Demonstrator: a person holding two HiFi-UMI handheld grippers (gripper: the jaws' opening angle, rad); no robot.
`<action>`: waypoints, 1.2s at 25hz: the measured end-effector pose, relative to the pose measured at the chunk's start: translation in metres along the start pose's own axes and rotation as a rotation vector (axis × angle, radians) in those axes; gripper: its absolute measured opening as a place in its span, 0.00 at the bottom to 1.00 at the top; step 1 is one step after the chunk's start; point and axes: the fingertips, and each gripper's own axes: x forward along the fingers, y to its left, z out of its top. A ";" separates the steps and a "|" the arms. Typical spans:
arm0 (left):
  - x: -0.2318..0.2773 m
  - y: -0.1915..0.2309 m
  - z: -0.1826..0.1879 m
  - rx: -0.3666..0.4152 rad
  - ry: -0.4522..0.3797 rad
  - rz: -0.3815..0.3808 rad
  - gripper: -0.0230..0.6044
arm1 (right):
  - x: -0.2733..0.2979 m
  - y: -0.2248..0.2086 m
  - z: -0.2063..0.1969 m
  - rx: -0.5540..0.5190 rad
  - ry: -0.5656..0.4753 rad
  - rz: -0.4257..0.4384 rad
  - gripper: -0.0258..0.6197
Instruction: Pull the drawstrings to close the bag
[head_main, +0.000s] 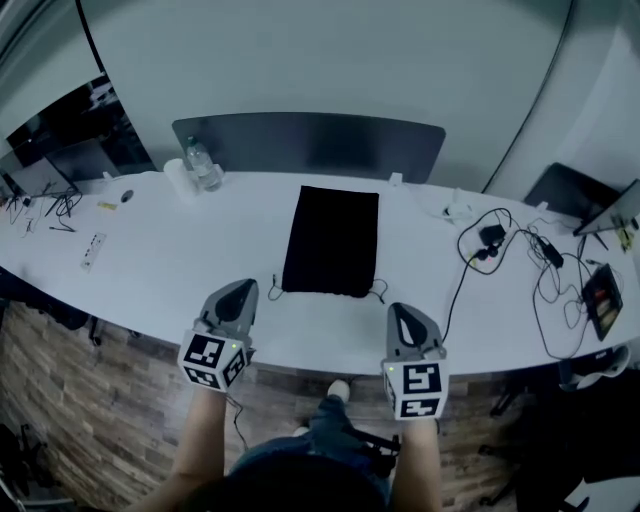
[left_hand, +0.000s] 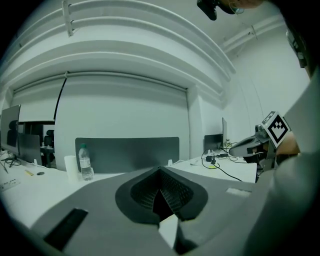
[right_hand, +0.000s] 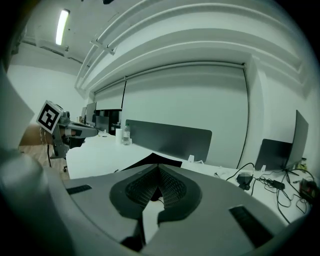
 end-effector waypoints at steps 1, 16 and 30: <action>0.009 0.004 -0.003 0.000 0.016 0.005 0.03 | 0.008 -0.006 -0.002 0.002 0.012 0.003 0.03; 0.085 0.045 -0.117 -0.168 0.431 0.089 0.18 | 0.090 -0.034 -0.059 0.069 0.176 0.099 0.04; 0.116 0.053 -0.201 -0.172 0.706 0.096 0.25 | 0.112 -0.014 -0.134 0.057 0.441 0.125 0.14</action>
